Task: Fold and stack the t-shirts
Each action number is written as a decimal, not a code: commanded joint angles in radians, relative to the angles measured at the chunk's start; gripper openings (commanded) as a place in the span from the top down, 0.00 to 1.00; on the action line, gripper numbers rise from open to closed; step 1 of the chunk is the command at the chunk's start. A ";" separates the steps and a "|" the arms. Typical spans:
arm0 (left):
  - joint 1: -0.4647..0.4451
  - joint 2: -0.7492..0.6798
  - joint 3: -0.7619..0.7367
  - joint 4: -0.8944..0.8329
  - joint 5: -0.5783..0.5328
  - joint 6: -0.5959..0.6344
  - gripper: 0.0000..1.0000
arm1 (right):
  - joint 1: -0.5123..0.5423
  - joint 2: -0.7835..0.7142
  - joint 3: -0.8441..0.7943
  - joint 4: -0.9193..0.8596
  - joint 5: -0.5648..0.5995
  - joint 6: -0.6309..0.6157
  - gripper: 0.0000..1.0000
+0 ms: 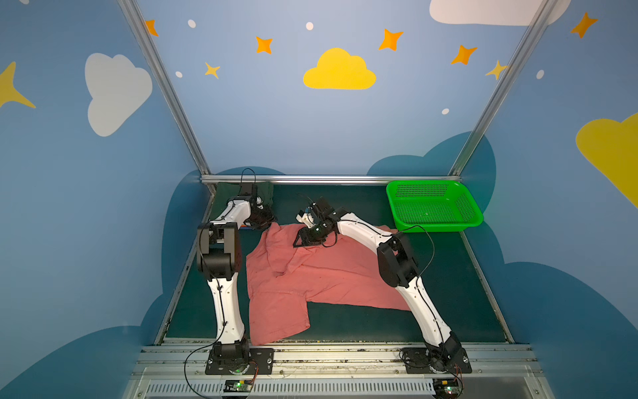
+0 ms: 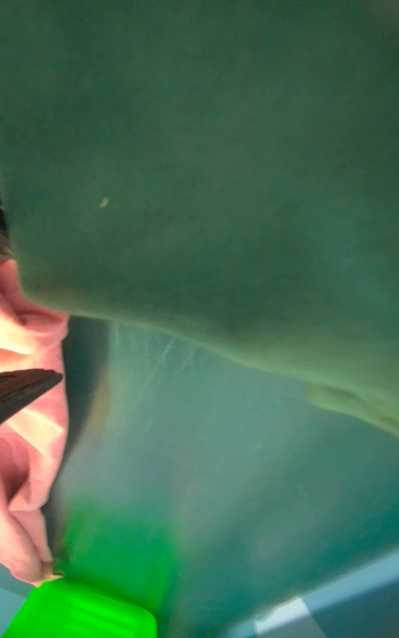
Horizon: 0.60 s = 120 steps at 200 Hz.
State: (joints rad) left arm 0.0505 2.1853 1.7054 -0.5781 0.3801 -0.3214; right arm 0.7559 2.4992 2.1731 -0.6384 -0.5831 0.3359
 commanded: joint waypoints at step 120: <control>-0.026 0.032 0.063 -0.051 -0.007 0.035 0.93 | 0.013 -0.066 -0.096 -0.045 -0.011 -0.040 0.98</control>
State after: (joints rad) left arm 0.0257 2.1967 1.7390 -0.6048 0.3756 -0.2955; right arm 0.7589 2.4943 2.0926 -0.6697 -0.6083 0.3054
